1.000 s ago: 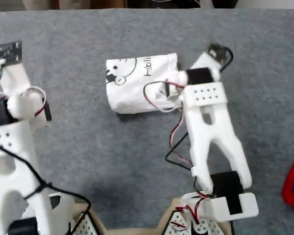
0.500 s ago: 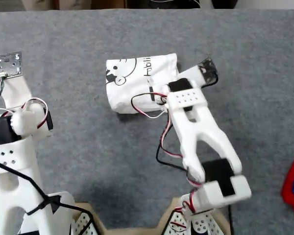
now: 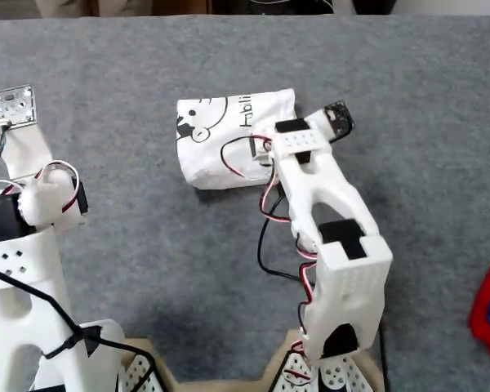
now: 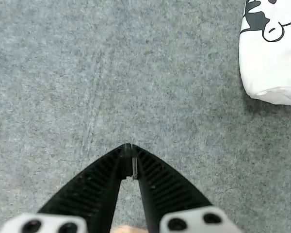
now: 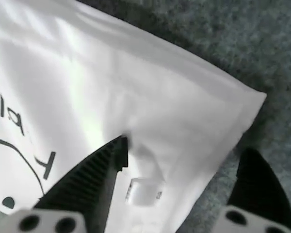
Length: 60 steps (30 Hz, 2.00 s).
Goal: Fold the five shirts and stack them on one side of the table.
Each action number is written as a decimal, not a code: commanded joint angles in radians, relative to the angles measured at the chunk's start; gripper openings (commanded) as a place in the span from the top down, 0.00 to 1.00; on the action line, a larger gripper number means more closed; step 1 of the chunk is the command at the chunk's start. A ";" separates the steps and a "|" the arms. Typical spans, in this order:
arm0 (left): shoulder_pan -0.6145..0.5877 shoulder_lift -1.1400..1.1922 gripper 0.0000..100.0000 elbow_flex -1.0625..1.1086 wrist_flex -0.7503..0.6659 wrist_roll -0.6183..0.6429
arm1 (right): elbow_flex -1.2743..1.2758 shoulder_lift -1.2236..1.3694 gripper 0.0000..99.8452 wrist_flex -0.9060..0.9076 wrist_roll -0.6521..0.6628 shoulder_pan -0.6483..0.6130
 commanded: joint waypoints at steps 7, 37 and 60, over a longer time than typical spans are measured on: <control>-0.002 -0.012 0.98 0.000 -0.015 -0.005 | -0.058 0.022 0.80 -0.002 -0.003 0.031; 0.000 -0.012 0.98 0.000 -0.014 -0.005 | -0.064 0.007 0.99 0.141 0.149 0.110; 0.000 -0.022 0.98 0.000 -0.006 -0.005 | -0.073 -0.456 1.00 0.230 0.404 0.475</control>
